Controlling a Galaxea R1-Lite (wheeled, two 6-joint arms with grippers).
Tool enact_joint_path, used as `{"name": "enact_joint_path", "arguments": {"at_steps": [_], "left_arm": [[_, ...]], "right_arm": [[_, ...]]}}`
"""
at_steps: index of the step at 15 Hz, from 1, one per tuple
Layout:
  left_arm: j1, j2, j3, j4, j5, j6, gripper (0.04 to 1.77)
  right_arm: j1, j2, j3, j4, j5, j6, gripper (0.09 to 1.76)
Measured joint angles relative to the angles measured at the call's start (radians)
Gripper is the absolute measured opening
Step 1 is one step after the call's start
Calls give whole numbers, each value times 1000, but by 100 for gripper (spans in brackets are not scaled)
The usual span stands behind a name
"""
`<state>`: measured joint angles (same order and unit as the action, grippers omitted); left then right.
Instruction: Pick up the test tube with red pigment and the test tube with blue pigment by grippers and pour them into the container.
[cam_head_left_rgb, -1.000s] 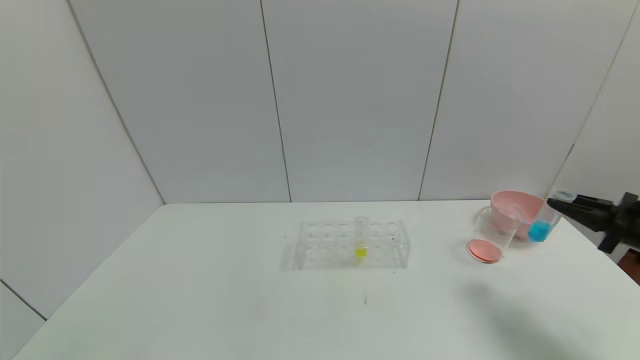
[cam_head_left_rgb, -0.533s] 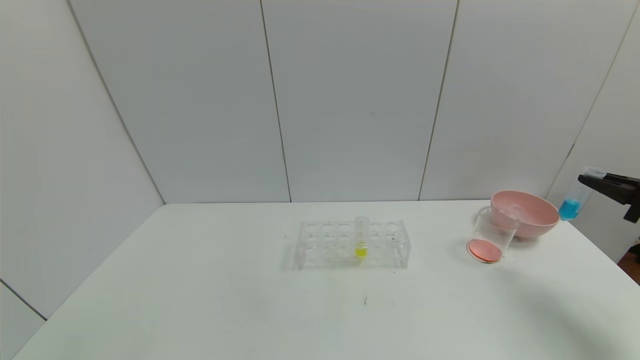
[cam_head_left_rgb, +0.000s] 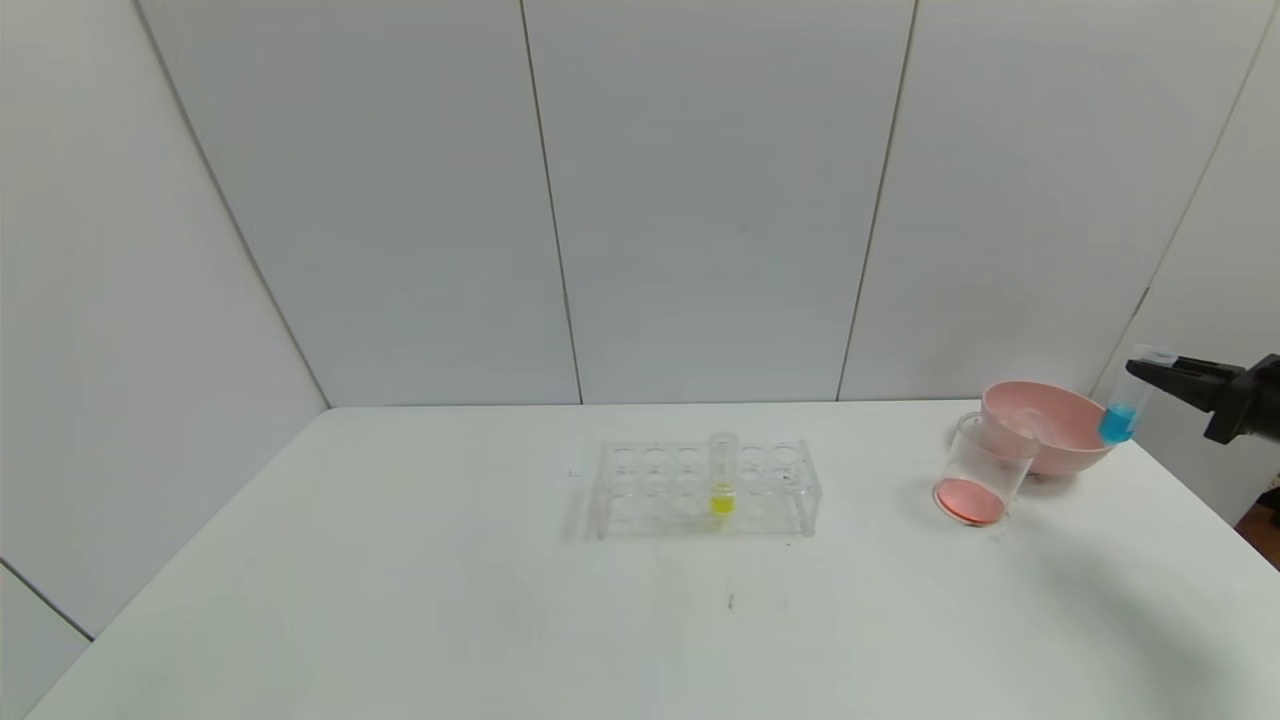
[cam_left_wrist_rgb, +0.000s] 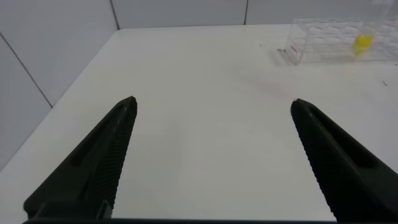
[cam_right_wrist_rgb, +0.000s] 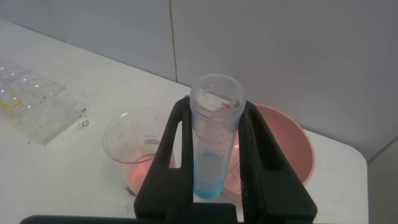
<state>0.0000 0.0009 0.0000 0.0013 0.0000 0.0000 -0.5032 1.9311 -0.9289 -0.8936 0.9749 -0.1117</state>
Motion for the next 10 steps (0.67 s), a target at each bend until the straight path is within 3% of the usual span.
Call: {"name": "enact_joint_path", "arguments": {"at_steps": [5,10], "left_arm": [[0,0,0,0,0,0,176],[0,0,0,0,0,0,176]], "right_arm": [[30,14,-237,483,61,-231,48],[84,42,-483,899,56,-471,48]]}}
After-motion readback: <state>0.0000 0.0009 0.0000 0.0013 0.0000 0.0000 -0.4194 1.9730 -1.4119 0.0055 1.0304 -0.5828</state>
